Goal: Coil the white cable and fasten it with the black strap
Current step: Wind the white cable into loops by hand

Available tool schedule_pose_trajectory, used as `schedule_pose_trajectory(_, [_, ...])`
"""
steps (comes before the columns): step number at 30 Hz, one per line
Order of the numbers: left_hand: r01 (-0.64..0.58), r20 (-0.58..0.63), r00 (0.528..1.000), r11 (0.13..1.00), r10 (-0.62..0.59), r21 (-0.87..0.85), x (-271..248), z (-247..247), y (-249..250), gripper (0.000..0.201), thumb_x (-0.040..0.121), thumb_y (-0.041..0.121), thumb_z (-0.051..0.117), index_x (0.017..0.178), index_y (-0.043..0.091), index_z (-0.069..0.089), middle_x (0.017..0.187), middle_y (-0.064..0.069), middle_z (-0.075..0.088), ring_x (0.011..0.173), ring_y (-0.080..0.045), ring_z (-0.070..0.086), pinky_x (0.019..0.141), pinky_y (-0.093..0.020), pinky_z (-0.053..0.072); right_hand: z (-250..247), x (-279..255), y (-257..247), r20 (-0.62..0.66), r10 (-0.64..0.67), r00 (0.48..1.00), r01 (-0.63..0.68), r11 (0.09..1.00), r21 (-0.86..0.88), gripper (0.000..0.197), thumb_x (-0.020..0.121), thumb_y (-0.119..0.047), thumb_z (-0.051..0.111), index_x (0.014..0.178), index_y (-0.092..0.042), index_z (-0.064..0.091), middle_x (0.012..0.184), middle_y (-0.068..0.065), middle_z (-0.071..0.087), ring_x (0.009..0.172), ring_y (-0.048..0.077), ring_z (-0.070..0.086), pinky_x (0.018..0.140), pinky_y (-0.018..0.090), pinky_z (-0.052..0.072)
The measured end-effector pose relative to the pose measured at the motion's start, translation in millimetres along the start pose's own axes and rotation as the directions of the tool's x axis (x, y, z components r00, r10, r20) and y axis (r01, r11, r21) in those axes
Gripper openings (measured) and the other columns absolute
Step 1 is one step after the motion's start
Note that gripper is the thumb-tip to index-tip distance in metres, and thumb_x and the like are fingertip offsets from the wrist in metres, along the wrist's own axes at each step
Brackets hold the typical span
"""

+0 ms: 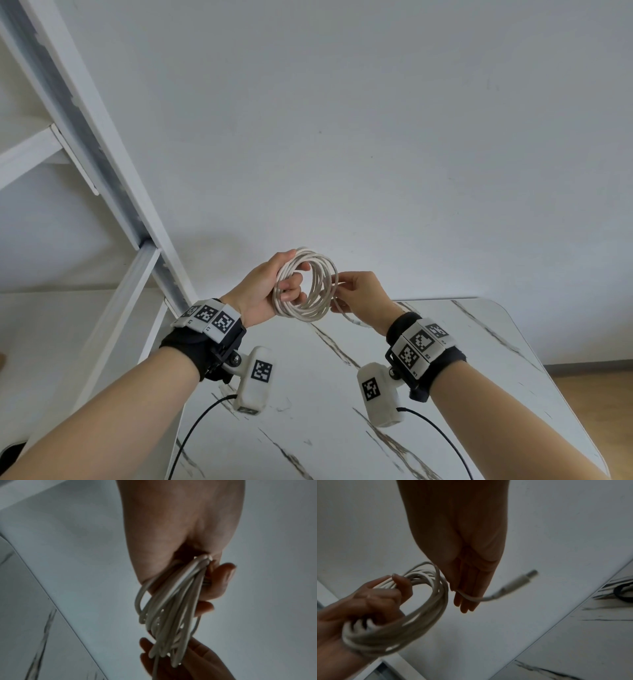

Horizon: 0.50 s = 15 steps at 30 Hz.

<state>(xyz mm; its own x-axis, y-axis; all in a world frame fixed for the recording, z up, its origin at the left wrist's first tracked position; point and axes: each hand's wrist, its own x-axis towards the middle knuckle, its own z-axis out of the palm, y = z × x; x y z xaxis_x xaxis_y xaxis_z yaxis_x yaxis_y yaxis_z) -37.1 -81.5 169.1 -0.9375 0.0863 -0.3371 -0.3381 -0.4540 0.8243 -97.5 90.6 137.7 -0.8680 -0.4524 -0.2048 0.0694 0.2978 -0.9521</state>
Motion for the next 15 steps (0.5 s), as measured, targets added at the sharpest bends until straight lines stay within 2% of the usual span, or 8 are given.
schedule_pose_trajectory(2, [-0.019, -0.014, 1.000, 0.999, 0.019, -0.048, 2.9, -1.0, 1.1, 0.033, 0.097, 0.034, 0.039, 0.087, 0.006, 0.054, 0.043, 0.004, 0.028, 0.034, -0.010, 0.029, 0.066, -0.029, 0.043, 1.5, -3.1, 2.7, 0.032, 0.019, 0.999, -0.019, 1.000, -0.020, 0.022, 0.090, 0.002, 0.049, 0.103, 0.003, 0.067, 0.082, 0.016, 0.068, 0.062, 0.012, 0.067, 0.072, 0.026, 0.059])
schedule_pose_trajectory(4, [-0.028, -0.027, 0.999, 0.998, 0.026, -0.061, 5.0, -2.2, 1.1, 0.033, 0.097, 0.034, 0.039, 0.087, 0.006, 0.054, 0.043, 0.004, 0.028, 0.035, -0.010, 0.030, 0.064, -0.028, 0.045, 3.1, -4.8, 5.1, 0.050, 0.030, 0.998, -0.030, 0.999, -0.013, 0.023, 0.091, 0.000, 0.050, 0.107, 0.002, 0.067, 0.082, 0.015, 0.067, 0.063, 0.010, 0.066, 0.072, 0.024, 0.058])
schedule_pose_trajectory(6, [-0.035, -0.040, 0.999, 0.997, 0.032, -0.076, 6.0, -3.2, -0.6, 0.034, 0.097, 0.035, 0.039, 0.087, 0.006, 0.054, 0.043, 0.004, 0.028, 0.035, -0.010, 0.030, 0.062, -0.027, 0.048, 5.4, -5.2, 4.6, 0.074, 0.042, 0.996, -0.042, 0.999, 0.002, 0.026, 0.092, 0.002, 0.046, 0.108, 0.001, 0.066, 0.086, 0.017, 0.069, 0.067, 0.011, 0.068, 0.082, 0.031, 0.059])
schedule_pose_trajectory(8, [-0.041, -0.046, 0.998, 0.993, 0.037, -0.108, 7.3, -3.7, -2.8, 0.033, 0.097, 0.035, 0.039, 0.087, 0.007, 0.053, 0.044, 0.003, 0.029, 0.036, -0.011, 0.031, 0.062, -0.027, 0.050, 8.9, -6.6, 0.9, 0.126, 0.054, 0.991, -0.059, 0.998, 0.033, 0.032, 0.089, 0.009, 0.040, 0.109, 0.002, 0.064, 0.098, 0.024, 0.069, 0.080, 0.020, 0.067, 0.092, 0.040, 0.055])
schedule_pose_trajectory(11, [-0.040, -0.035, 0.999, 0.990, 0.035, -0.135, 8.8, -4.6, -4.2, 0.033, 0.097, 0.036, 0.039, 0.084, 0.008, 0.051, 0.045, 0.003, 0.030, 0.038, -0.011, 0.032, 0.063, -0.027, 0.051, 10.7, -9.8, -3.8, 0.217, 0.051, 0.975, -0.085, 0.985, 0.152, 0.040, 0.074, 0.011, 0.041, 0.108, 0.005, 0.062, 0.103, 0.032, 0.064, 0.090, 0.030, 0.059, 0.100, 0.049, 0.048])
schedule_pose_trajectory(13, [-0.029, -0.008, 1.000, 0.992, 0.029, -0.122, 8.2, -5.6, -3.5, 0.034, 0.097, 0.036, 0.037, 0.081, 0.010, 0.050, 0.044, 0.004, 0.030, 0.037, -0.011, 0.032, 0.063, -0.026, 0.051, 6.7, -10.0, -4.8, 0.276, 0.059, 0.959, -0.129, 0.962, 0.242, 0.041, 0.073, 0.004, 0.046, 0.111, 0.004, 0.060, 0.099, 0.025, 0.063, 0.091, 0.030, 0.059, 0.099, 0.047, 0.047])
schedule_pose_trajectory(15, [-0.013, 0.022, 1.000, 0.996, 0.015, -0.090, 6.3, -6.7, -3.2, 0.034, 0.097, 0.036, 0.035, 0.077, 0.011, 0.048, 0.043, 0.005, 0.029, 0.036, -0.010, 0.031, 0.064, -0.027, 0.048, 4.5, -9.5, -5.9, 0.302, 0.087, 0.949, -0.175, 0.945, 0.278, 0.036, 0.084, -0.003, 0.048, 0.119, -0.001, 0.055, 0.099, 0.020, 0.064, 0.090, 0.031, 0.061, 0.090, 0.041, 0.053])
